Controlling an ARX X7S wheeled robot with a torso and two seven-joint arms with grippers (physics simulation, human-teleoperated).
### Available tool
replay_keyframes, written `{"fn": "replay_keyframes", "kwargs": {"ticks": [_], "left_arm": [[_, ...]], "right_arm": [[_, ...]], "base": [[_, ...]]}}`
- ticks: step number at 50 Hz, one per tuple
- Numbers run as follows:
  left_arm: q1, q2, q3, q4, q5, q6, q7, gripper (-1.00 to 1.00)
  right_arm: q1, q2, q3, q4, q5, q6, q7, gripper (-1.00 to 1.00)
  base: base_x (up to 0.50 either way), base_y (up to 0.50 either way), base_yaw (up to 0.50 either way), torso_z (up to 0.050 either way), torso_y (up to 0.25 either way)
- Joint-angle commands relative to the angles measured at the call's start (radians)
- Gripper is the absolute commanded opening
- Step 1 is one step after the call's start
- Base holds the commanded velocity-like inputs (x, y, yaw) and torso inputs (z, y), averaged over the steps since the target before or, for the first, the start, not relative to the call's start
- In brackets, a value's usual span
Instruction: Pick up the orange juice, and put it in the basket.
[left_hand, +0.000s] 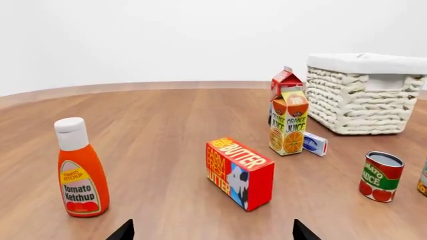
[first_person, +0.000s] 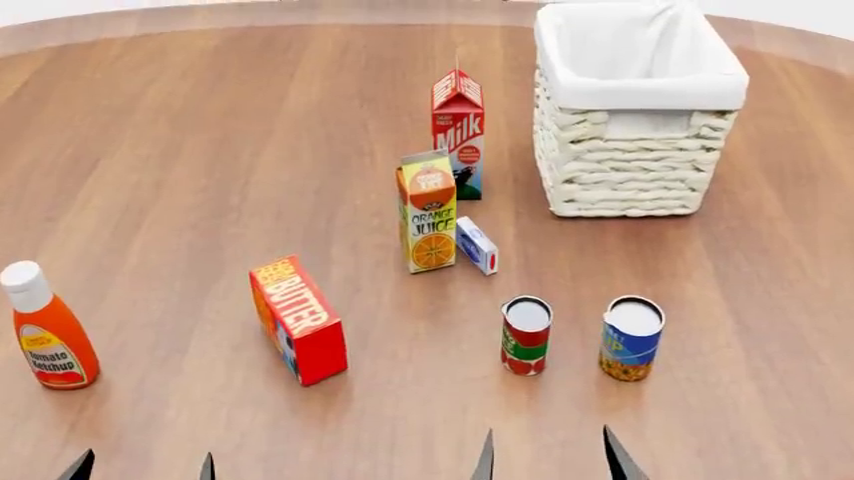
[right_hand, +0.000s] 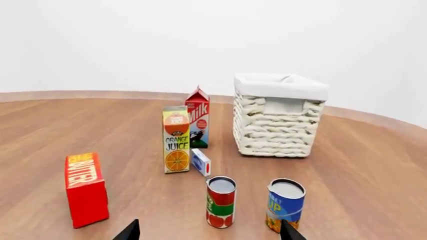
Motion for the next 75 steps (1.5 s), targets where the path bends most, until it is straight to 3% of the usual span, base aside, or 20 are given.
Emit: {"fn": "replay_keyframes", "kwargs": {"ticks": [1, 75], "left_arm": [[-0.001, -0.014, 0.017, -0.001, -0.014, 0.002, -0.017, 1.00], [-0.010, -0.074, 0.089, -0.005, -0.074, 0.014, -0.087, 1.00]], "right_arm": [[0.006, 0.016, -0.016, -0.008, 0.012, 0.006, 0.016, 1.00], [0.028, 0.069, -0.073, -0.026, 0.110, 0.016, 0.075, 1.00]], "base": [[0.12, 0.00, 0.00, 0.000, 0.000], [0.22, 0.00, 0.00, 0.000, 0.000]]}}
